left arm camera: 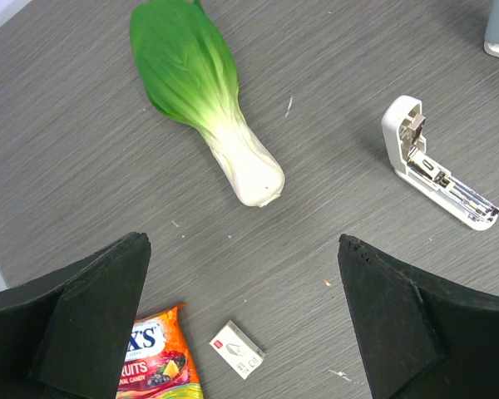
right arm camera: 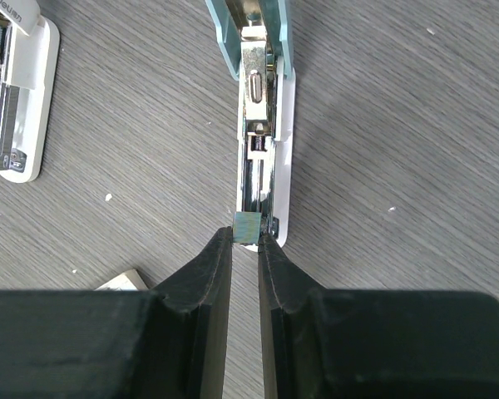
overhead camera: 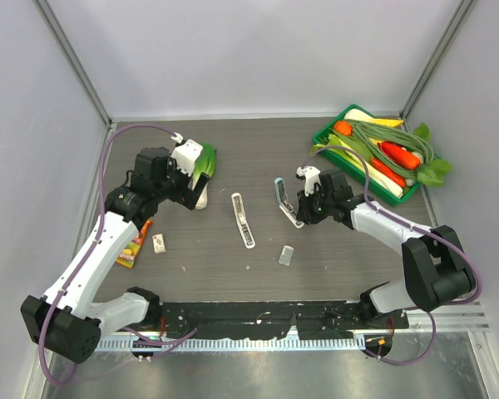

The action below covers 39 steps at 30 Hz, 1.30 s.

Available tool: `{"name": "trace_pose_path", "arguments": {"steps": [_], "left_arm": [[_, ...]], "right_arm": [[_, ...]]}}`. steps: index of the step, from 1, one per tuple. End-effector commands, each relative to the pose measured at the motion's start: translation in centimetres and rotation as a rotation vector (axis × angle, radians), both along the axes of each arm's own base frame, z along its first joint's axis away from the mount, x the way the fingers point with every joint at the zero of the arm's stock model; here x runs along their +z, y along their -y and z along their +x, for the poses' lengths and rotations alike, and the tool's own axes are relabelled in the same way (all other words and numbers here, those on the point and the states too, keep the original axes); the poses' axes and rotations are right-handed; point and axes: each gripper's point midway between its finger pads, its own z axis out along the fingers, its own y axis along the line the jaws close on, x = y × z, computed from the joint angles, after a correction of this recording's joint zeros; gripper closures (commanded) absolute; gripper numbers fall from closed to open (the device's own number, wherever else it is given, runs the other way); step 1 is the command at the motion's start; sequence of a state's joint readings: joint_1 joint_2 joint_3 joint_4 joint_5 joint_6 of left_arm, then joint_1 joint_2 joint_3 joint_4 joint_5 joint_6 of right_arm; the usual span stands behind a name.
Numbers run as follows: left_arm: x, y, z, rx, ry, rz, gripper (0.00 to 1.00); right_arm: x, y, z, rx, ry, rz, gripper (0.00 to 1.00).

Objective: Load the staples into the stapler
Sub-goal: Install the staple into the stapler.

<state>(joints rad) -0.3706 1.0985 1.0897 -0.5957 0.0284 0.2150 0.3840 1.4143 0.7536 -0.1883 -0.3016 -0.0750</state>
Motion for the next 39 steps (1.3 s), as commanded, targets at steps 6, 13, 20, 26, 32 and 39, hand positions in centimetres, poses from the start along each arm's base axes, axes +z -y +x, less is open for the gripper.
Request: {"name": "trace_pose_path", "arguments": {"steps": [6, 13, 20, 26, 32, 39], "left_arm": [[0.5, 0.3, 0.5, 0.0, 0.022, -0.035, 0.0], [0.5, 0.4, 0.6, -0.004, 0.02, -0.037, 0.0], [0.4, 0.4, 0.6, -0.002, 0.016, -0.038, 0.0], [0.3, 0.5, 0.6, -0.007, 0.014, -0.039, 0.0], [0.3, 0.5, 0.7, -0.005, 0.014, -0.04, 0.0], [0.4, 0.5, 0.6, -0.007, 0.013, -0.042, 0.0]], "right_arm": [[0.9, -0.3, 1.0, 0.002, 0.031, 0.008, 0.8], [0.6, -0.4, 0.9, 0.007, 0.015, 0.007, 0.8], [0.6, -0.3, 0.9, 0.006, 0.016, 0.004, 0.81], [0.5, -0.3, 0.8, 0.008, 0.011, 0.005, 0.81], [0.5, -0.5, 0.8, 0.016, 0.015, 0.001, 0.8], [0.7, -0.3, 1.0, -0.001, 0.029, -0.008, 0.8]]}}
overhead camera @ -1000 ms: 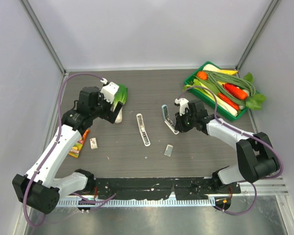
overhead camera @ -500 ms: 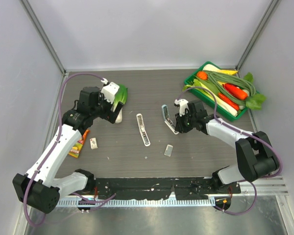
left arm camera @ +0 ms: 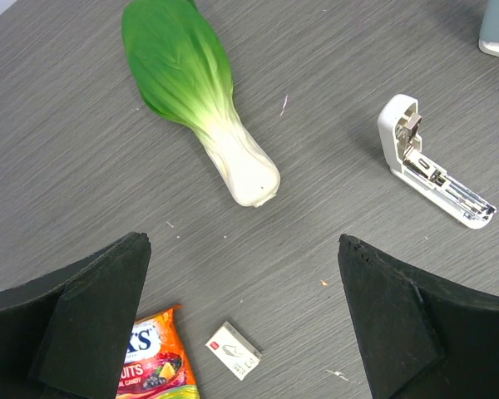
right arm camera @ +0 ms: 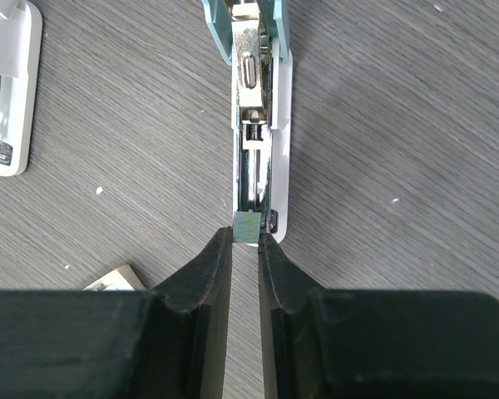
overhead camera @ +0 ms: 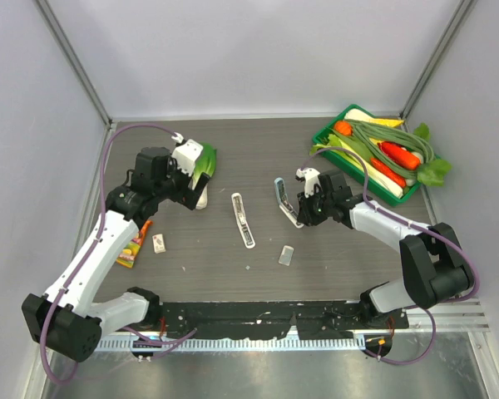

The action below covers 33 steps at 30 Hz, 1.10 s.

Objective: Load the staples into the stapler
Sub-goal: Install the staple into the stapler.

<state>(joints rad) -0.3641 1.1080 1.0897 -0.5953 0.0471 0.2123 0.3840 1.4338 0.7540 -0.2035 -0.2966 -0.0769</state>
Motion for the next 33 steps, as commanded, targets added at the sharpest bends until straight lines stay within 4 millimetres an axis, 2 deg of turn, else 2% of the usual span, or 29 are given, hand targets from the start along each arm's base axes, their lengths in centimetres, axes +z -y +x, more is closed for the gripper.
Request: {"name": "trace_pose_path", "arguments": {"steps": [1, 13, 33], "left_arm": [[0.69, 0.41, 0.49, 0.001, 0.024, -0.036, 0.0], [0.69, 0.34, 0.47, 0.001, 0.027, -0.035, 0.0], [0.58, 0.31, 0.49, 0.001, 0.024, -0.033, 0.0]], "right_arm": [[1.71, -0.48, 1.49, -0.003, 0.063, 0.012, 0.81], [2.45, -1.04, 1.18, 0.015, 0.063, 0.058, 0.8], [2.54, -0.45, 1.54, -0.01, 0.068, 0.055, 0.8]]}}
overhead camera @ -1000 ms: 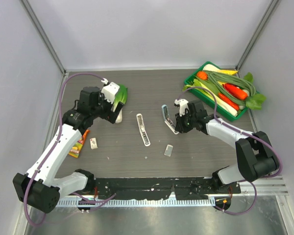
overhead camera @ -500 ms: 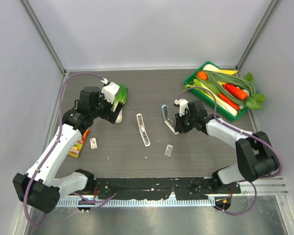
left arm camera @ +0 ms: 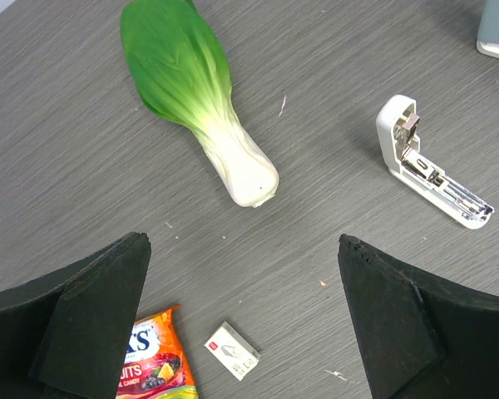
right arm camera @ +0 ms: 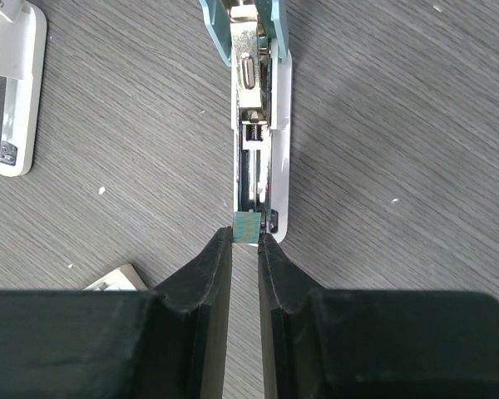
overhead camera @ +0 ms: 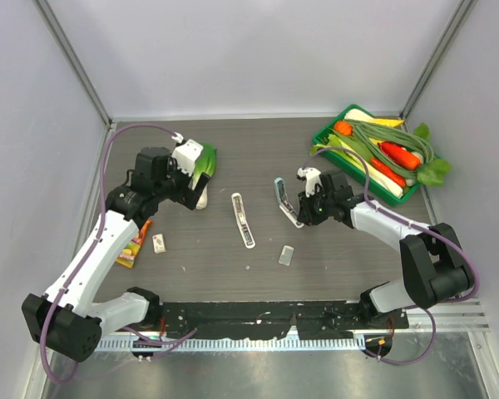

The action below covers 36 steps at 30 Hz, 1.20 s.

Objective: Load the staples into the stapler
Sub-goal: Install the staple into the stapler.

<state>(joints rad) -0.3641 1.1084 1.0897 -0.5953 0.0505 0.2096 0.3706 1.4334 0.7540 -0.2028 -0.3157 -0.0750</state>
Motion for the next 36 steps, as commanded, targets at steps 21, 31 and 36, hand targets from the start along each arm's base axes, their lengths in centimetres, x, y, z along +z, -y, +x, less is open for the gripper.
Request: {"name": "trace_pose_path", "arguments": {"steps": [21, 31, 36], "left_arm": [[0.62, 0.25, 0.53, 0.001, 0.027, -0.032, 0.0], [0.58, 0.3, 0.58, 0.001, 0.023, -0.032, 0.0], [0.68, 0.29, 0.6, 0.001, 0.025, -0.034, 0.0]], "right_arm": [[2.07, -0.08, 1.66, -0.028, 0.062, 0.039, 0.8], [1.62, 0.11, 1.63, -0.031, 0.053, 0.025, 0.8], [1.62, 0.22, 1.67, -0.033, 0.056, 0.019, 0.81]]}}
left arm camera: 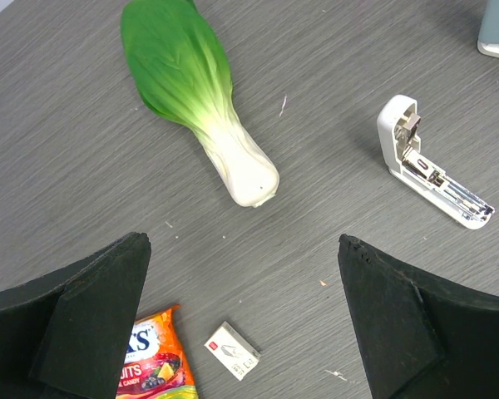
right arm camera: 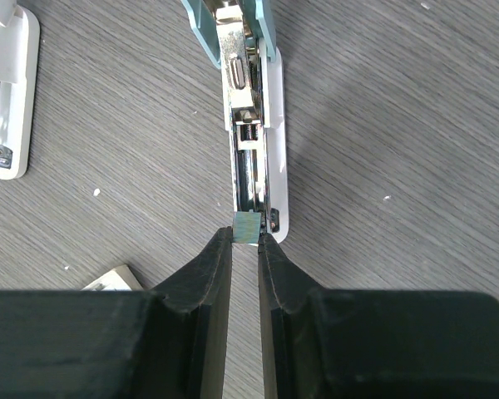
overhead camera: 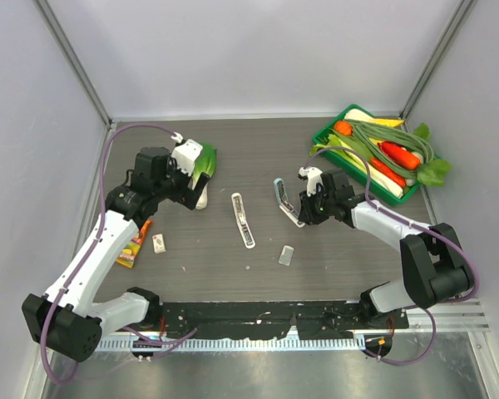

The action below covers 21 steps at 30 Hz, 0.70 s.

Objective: Load the staples into the stapler
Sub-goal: Install the staple into the stapler.

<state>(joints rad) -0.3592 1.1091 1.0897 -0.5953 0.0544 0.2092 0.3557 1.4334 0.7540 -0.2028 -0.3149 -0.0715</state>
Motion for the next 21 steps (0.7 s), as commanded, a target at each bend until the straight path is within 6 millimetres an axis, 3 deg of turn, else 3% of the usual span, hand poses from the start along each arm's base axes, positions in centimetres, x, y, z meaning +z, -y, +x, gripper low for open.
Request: {"name": "trace_pose_path", "arguments": {"steps": [1, 21], "left_arm": [[0.64, 0.39, 0.53, -0.001, 0.024, -0.033, 0.0], [0.66, 0.45, 0.55, -0.005, 0.024, -0.034, 0.0]], "right_arm": [[1.54, -0.17, 1.41, -0.014, 0.056, 0.014, 0.81], [1.48, -0.28, 1.36, 0.008, 0.063, -0.007, 0.81]]}}
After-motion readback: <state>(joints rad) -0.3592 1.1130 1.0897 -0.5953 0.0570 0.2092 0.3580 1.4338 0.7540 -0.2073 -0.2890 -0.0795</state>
